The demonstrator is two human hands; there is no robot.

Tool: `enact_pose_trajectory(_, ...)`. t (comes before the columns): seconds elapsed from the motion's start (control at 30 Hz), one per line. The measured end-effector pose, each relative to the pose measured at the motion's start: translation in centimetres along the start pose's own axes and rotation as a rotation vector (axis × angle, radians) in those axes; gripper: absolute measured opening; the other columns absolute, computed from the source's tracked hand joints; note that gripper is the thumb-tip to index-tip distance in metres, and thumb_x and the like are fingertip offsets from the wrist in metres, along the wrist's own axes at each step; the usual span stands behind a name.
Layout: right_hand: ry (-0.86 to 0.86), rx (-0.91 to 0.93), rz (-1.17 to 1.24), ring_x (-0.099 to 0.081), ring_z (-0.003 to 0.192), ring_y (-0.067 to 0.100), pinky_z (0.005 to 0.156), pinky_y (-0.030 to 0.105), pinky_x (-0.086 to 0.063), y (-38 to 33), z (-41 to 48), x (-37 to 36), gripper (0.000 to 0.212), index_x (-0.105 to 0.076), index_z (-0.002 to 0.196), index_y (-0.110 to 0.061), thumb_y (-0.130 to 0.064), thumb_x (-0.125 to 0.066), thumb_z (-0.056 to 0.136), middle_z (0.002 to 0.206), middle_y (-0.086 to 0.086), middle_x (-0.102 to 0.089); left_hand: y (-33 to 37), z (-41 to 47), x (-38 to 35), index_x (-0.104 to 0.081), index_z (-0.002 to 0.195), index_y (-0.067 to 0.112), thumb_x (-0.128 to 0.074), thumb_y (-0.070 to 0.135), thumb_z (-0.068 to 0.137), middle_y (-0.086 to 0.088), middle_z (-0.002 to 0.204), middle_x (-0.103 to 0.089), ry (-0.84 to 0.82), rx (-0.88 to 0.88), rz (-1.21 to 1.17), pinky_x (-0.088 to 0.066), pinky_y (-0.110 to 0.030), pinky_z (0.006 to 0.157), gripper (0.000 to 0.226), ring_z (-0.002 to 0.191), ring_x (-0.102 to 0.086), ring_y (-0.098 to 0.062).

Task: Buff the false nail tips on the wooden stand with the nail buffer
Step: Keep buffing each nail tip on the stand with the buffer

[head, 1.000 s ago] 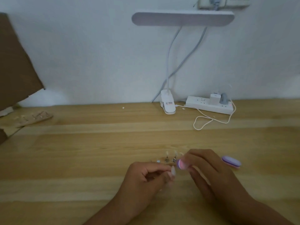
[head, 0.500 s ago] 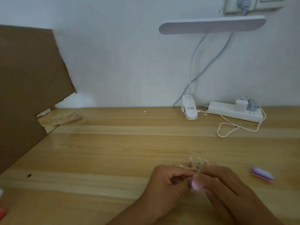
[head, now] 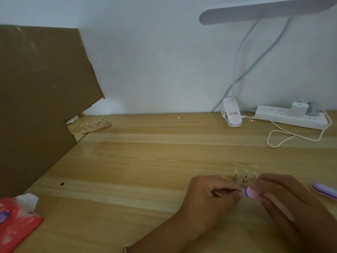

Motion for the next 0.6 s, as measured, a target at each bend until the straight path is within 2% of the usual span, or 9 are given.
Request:
enact_pose_trajectory(0.03,0.112,-0.141,-0.054,-0.057,0.116,0.002,0.099,0.019,-0.043,5.5,-2.4,1.0,0.025,-0.057,0.125,-0.038,-0.035,-0.044,0.104,0.129,-0.014,-0.053,0.0,0.0,0.0,-0.077,0.092,0.012,-0.073,0.006,0.080,0.005,0.082,-0.073,0.001,0.004,0.011,-0.051,-0.022,0.070,0.014,0.075,-0.066,-0.005)
enact_pose_trajectory(0.07,0.052,-0.142,-0.050,-0.058,0.116,0.003,0.101,0.020,-0.044,5.9,-3.5,1.8,0.028,-0.056,0.129,-0.042,-0.038,-0.043,0.105,0.129,-0.014,-0.054,0.0,0.0,-0.1,-0.078,0.093,0.011,-0.074,0.006,0.080,0.002,0.083,-0.074,0.001,0.005,0.019,-0.052,-0.022,0.070,0.015,0.075,-0.066,-0.006)
enact_pose_trajectory(0.13,0.160,-0.234,0.015,-0.060,0.117,0.004,0.104,0.019,-0.044,6.9,-4.7,1.4,0.030,-0.052,0.134,-0.048,-0.046,-0.039,0.106,0.131,-0.015,-0.055,0.3,-0.1,-0.1,-0.077,0.096,0.010,-0.074,0.005,0.079,-0.007,0.088,-0.075,0.000,-0.007,0.015,-0.053,-0.025,0.071,0.018,0.078,-0.067,-0.009)
enact_pose_trajectory(0.2,0.112,-0.196,0.022,-0.062,0.116,0.004,0.104,0.021,-0.044,7.1,-4.5,0.6,0.031,-0.052,0.132,-0.051,-0.051,-0.036,0.106,0.130,-0.016,-0.057,0.6,-0.2,-0.1,-0.076,0.098,0.009,-0.075,0.006,0.079,-0.010,0.087,-0.074,-0.006,-0.026,0.009,-0.051,-0.023,0.070,0.019,0.077,-0.065,-0.008)
enact_pose_trajectory(0.27,0.139,-0.125,-0.006,-0.060,0.115,0.000,0.103,0.019,-0.044,6.9,-5.2,1.0,0.030,-0.050,0.133,-0.053,-0.050,-0.036,0.106,0.128,-0.017,-0.057,0.7,-0.2,0.1,-0.077,0.097,0.009,-0.073,0.006,0.080,-0.009,0.085,-0.073,-0.006,-0.033,0.029,-0.048,-0.017,0.068,0.017,0.073,-0.062,-0.001)
enact_pose_trajectory(0.4,0.189,-0.206,-0.020,-0.056,0.117,-0.003,0.105,0.016,-0.039,7.9,-4.1,1.9,0.030,-0.047,0.133,-0.054,-0.049,-0.040,0.105,0.131,-0.022,-0.052,0.7,-0.2,0.1,-0.077,0.097,0.010,-0.074,0.009,0.081,-0.008,0.086,-0.072,-0.014,-0.021,0.047,-0.046,-0.015,0.068,0.016,0.071,-0.060,0.004)
enact_pose_trajectory(0.53,0.165,-0.104,-0.049,-0.060,0.110,-0.003,0.099,0.013,-0.042,6.9,-4.0,1.4,0.020,-0.067,0.114,-0.041,-0.031,-0.053,0.103,0.120,-0.019,-0.061,1.2,-0.3,-0.1,-0.077,0.099,0.012,-0.074,0.011,0.080,-0.009,0.086,-0.073,-0.030,-0.014,0.023,-0.048,-0.022,0.069,0.019,0.076,-0.063,-0.006)
enact_pose_trajectory(0.6,0.126,-0.101,-0.106,-0.060,0.106,-0.003,0.098,0.008,-0.040,7.0,-4.0,1.5,0.021,-0.070,0.109,-0.033,-0.033,-0.049,0.105,0.113,-0.012,-0.063,0.7,-0.3,0.1,-0.078,0.095,0.014,-0.073,0.008,0.081,-0.003,0.081,-0.074,-0.016,0.015,0.015,-0.048,-0.022,0.067,0.016,0.073,-0.063,-0.006)
Point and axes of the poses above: each hand's wrist, its own z-axis towards the middle knuckle, its own x-axis out of the back of the hand, y = z × x, the point moved 9 cm from there along z, towards the middle knuckle
